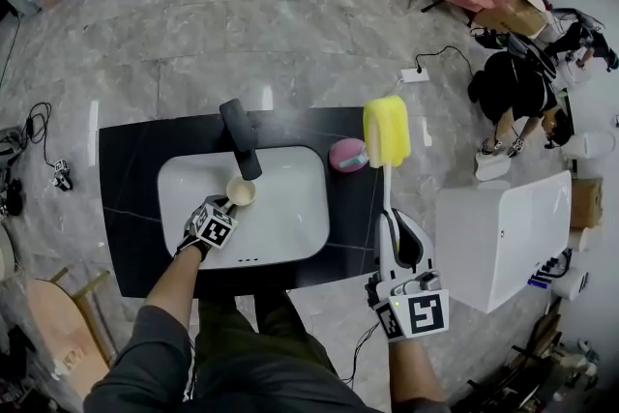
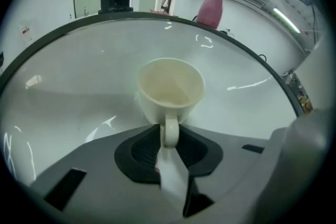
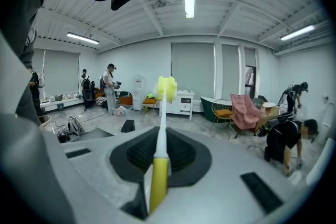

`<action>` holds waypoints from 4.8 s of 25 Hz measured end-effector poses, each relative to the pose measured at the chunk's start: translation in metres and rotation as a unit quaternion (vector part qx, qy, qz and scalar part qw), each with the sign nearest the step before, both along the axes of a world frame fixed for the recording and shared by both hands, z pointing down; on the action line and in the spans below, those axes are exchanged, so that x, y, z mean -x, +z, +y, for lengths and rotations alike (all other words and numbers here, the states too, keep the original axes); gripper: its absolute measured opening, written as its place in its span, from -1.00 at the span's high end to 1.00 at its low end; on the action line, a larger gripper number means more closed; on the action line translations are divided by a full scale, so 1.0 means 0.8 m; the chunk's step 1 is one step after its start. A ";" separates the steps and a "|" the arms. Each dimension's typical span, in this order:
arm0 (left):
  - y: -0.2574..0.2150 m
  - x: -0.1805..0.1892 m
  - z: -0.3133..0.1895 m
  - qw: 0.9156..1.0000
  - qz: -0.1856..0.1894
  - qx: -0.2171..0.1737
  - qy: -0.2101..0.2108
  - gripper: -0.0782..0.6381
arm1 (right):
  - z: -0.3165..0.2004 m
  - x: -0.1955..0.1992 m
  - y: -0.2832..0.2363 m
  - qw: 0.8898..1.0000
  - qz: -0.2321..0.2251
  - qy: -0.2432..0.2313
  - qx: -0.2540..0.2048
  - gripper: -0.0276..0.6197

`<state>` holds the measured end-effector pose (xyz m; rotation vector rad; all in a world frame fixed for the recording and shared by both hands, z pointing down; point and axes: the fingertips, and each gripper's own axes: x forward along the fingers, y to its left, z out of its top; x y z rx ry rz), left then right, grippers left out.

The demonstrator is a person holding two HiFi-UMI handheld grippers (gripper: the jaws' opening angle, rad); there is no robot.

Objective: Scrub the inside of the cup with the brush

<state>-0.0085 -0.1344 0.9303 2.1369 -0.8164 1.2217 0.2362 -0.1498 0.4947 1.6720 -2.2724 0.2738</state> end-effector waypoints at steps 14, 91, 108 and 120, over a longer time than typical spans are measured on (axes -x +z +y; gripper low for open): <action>-0.070 0.004 -0.021 0.992 -0.007 -0.115 0.040 0.64 | 0.002 0.017 -0.014 1.000 -0.008 -0.017 -0.012 0.80; -0.637 0.039 0.025 0.884 -0.011 -0.327 0.335 0.67 | 0.064 0.202 -0.086 0.740 0.425 -0.521 0.034 0.80; -0.630 0.041 0.019 0.901 0.028 -0.305 0.308 0.67 | 0.056 0.195 -0.070 0.701 0.461 -0.541 0.058 0.80; -0.620 0.025 0.024 0.897 0.036 -0.296 0.327 0.67 | 0.035 0.195 -0.081 0.702 0.458 -0.541 0.069 0.80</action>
